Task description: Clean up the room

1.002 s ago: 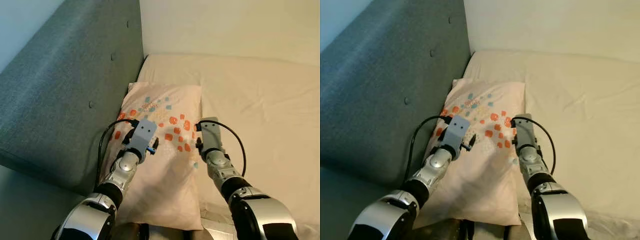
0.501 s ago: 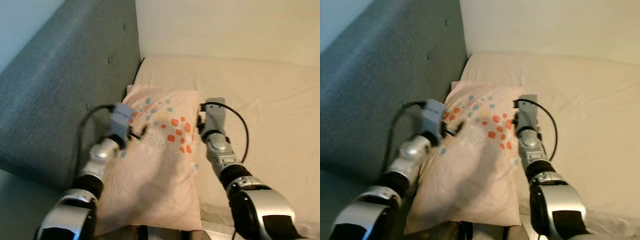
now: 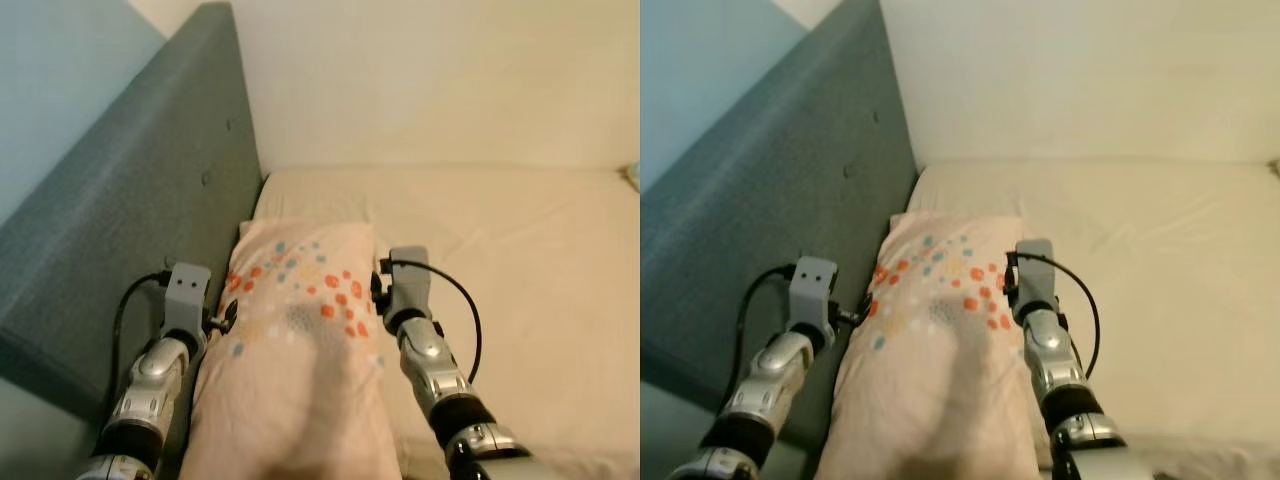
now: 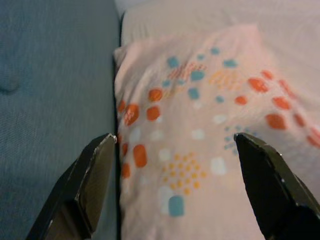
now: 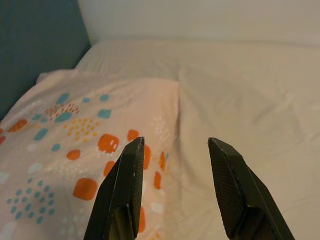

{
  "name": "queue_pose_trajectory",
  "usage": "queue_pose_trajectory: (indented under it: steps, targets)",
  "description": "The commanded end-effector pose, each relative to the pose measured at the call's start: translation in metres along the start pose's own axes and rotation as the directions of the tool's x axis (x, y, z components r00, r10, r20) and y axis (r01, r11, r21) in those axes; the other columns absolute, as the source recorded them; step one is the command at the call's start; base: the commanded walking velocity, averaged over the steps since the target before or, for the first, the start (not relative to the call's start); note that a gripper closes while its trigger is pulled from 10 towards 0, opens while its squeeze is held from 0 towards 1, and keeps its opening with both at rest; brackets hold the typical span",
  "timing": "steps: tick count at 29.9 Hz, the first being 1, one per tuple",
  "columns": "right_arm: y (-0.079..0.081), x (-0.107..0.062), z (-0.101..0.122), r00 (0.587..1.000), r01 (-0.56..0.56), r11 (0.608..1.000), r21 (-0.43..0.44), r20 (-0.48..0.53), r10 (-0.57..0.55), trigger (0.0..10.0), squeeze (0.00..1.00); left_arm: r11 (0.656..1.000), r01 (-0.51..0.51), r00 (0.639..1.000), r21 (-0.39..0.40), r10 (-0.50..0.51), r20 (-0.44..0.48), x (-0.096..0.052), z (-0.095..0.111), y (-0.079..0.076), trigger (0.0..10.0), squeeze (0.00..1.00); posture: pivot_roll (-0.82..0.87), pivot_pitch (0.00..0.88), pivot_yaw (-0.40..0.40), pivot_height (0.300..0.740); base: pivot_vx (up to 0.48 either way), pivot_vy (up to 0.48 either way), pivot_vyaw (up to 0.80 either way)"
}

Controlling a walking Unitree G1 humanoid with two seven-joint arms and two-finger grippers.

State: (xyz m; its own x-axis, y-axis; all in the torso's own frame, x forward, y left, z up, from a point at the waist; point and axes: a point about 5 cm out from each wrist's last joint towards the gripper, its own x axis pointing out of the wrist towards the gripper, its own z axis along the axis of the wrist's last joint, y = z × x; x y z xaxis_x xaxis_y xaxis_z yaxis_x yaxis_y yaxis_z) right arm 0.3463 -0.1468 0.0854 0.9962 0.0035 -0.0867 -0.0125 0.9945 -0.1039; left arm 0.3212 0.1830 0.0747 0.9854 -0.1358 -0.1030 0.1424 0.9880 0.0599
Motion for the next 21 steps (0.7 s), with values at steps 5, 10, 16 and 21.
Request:
queue_pose_trajectory:
  steps: [5,10,16,21]
  targets:
    - [-0.001,-0.019,-0.015,1.000,0.000,1.000,0.018,0.010,0.000,10.0,0.00,1.000,0.020,0.997,0.015,-0.021,0.075,-0.010,0.001,-0.013,10.0,0.00,-0.07,0.062,0.081,0.740,0.000,0.000,0.00]
    - [0.001,-0.029,-0.023,1.000,-0.004,0.999,0.043,-0.003,0.004,10.0,0.00,0.998,0.047,0.997,0.040,-0.049,0.056,-0.011,0.001,-0.021,10.0,0.00,-0.07,0.066,0.083,0.740,0.000,0.000,-0.32]
    - [0.008,-0.038,-0.031,0.999,0.002,0.997,0.082,-0.046,0.002,10.0,0.00,0.997,0.062,0.996,0.049,-0.065,0.057,-0.010,0.006,-0.029,10.0,0.00,-0.07,0.068,0.089,0.740,0.000,0.000,-0.80]
    - [0.009,-0.038,-0.035,0.996,0.010,0.990,0.141,-0.088,0.003,10.0,0.00,0.997,0.064,0.996,0.048,-0.067,0.061,-0.010,0.008,-0.031,10.0,0.00,-0.07,0.067,0.089,0.740,0.000,0.000,-0.64]
